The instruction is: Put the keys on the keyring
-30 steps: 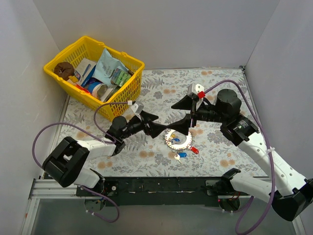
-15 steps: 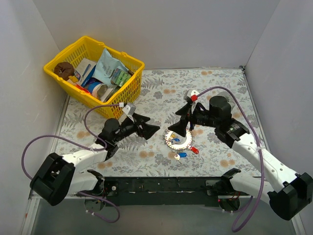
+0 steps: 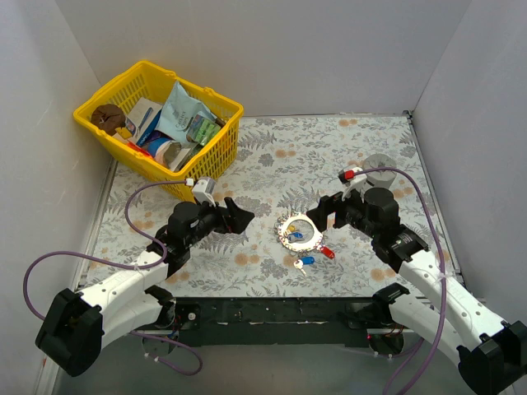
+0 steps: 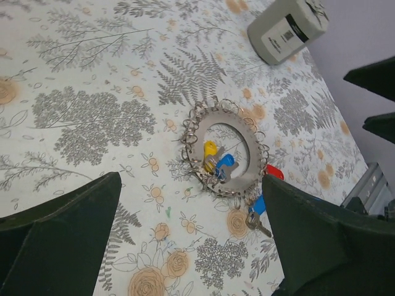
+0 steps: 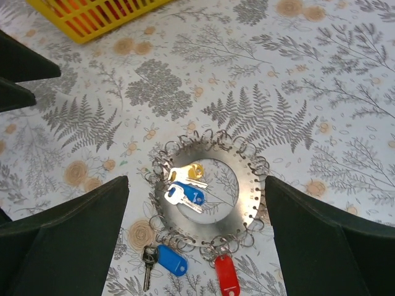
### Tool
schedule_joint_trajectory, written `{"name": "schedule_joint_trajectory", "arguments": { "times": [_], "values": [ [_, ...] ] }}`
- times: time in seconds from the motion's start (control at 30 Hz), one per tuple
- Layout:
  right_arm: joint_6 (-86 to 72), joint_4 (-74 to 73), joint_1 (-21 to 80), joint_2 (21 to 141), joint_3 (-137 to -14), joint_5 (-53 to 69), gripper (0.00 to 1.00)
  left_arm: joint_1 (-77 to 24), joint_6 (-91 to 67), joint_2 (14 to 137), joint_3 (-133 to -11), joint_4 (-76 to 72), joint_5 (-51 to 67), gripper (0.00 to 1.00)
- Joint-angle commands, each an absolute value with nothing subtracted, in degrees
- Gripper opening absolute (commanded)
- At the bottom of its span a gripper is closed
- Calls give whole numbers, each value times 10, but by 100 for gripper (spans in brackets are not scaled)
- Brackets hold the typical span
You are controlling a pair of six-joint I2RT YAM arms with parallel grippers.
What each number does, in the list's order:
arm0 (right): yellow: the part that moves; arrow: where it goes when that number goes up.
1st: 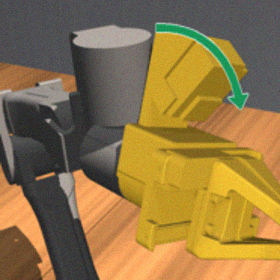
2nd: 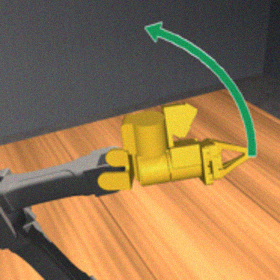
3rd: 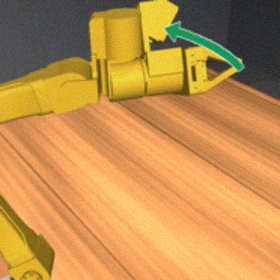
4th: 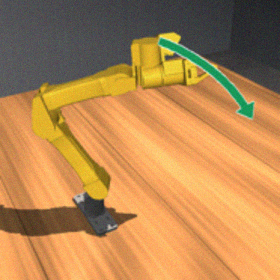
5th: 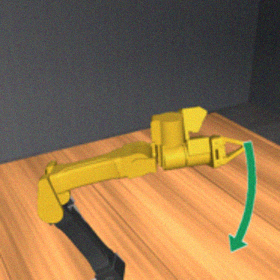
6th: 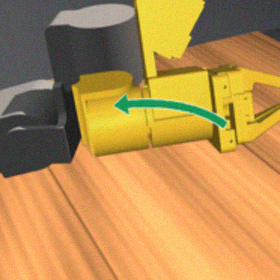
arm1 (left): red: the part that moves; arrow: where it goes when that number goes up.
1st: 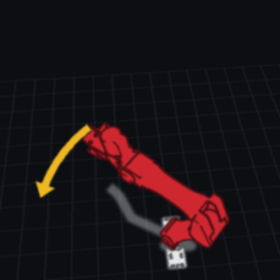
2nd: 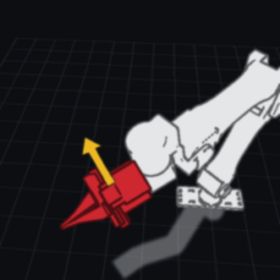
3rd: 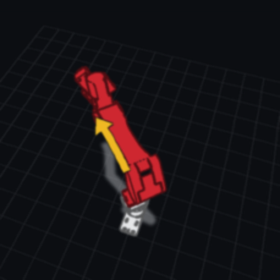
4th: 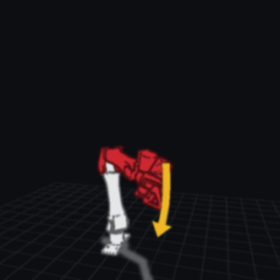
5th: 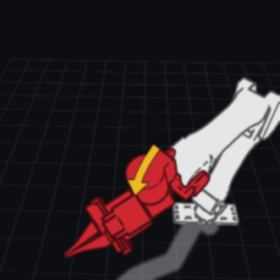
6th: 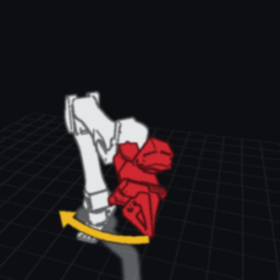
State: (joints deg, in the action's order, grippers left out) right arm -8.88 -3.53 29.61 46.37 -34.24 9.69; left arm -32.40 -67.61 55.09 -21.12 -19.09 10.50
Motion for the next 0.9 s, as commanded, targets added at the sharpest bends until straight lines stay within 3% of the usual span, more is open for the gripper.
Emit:
{"name": "schedule_joint_trajectory", "arguments": {
  "times": [0.0, 0.23, 0.87],
  "values": [
    [-124, -58, 293, 430, -328, 3, 99, -321, -755, 537, -265, -42, -23, 98],
    [-168, -81, 292, 367, -295, -58, 99, -321, -775, 551, -316, 63, -72, 98],
    [-220, -137, 292, 280, -264, -86, 98, -321, -768, 484, -320, 84, -81, 98]
  ]
}}
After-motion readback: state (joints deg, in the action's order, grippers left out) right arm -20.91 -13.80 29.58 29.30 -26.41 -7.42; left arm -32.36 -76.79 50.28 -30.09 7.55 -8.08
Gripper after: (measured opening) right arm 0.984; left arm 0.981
